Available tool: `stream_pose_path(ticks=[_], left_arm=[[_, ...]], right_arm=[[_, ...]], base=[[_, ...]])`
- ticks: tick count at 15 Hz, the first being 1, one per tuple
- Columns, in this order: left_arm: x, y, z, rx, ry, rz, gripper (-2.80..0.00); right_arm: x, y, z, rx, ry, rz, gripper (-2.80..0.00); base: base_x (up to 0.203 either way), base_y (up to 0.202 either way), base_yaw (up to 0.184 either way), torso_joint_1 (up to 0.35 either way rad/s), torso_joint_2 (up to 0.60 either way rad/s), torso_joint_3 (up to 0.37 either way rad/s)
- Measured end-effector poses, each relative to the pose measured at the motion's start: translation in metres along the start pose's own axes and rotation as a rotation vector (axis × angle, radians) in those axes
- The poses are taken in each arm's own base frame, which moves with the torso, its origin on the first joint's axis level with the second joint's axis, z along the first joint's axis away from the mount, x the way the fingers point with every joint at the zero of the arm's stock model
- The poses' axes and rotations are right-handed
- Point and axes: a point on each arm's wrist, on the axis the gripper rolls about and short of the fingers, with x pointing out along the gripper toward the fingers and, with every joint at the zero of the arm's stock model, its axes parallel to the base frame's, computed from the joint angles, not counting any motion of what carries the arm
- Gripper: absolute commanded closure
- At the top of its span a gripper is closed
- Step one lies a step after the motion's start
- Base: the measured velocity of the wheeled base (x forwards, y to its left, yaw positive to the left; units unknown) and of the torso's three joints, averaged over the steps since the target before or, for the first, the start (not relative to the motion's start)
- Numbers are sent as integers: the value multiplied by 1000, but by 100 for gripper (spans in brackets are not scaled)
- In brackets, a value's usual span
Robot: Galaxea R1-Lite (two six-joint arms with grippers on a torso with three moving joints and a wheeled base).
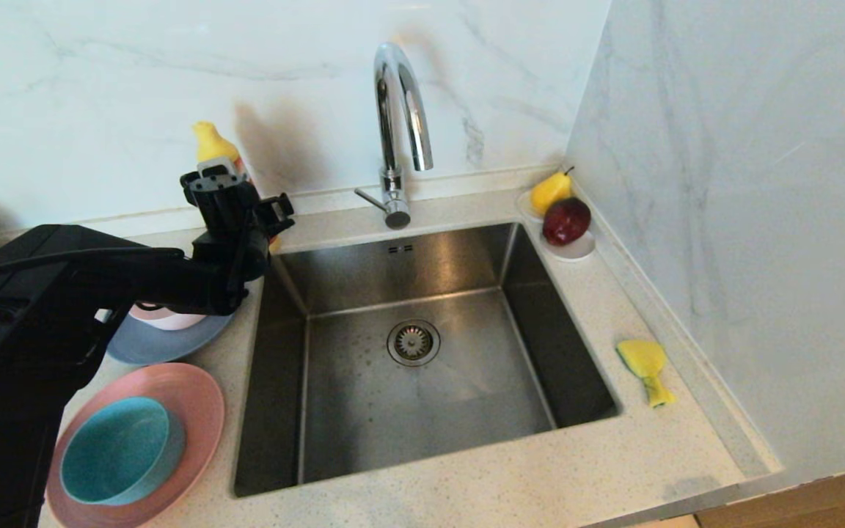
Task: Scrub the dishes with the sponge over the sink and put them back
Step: Grab the dish soap
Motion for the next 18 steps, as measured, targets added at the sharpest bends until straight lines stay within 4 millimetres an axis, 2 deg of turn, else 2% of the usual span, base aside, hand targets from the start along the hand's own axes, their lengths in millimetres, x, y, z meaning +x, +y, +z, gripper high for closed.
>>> stream_pose_path(ticks=[5, 14, 15, 18], left_arm=[[5, -2, 4, 11, -89, 5, -280], [11, -3, -16, 23, -67, 13, -280], [12, -3, -18, 23, -68, 13, 0], [15, -3, -20, 29, -74, 19, 0]], right_arm=[[0, 0, 0, 0, 0, 1, 0], [0, 0, 0, 0, 0, 1, 0], [0, 0, 0, 0, 0, 1, 0], [0, 0, 0, 0, 0, 1, 0]], base=[[0, 0, 0, 0, 0, 0], [0, 0, 0, 0, 0, 0], [0, 0, 0, 0, 0, 0], [0, 0, 0, 0, 0, 0]])
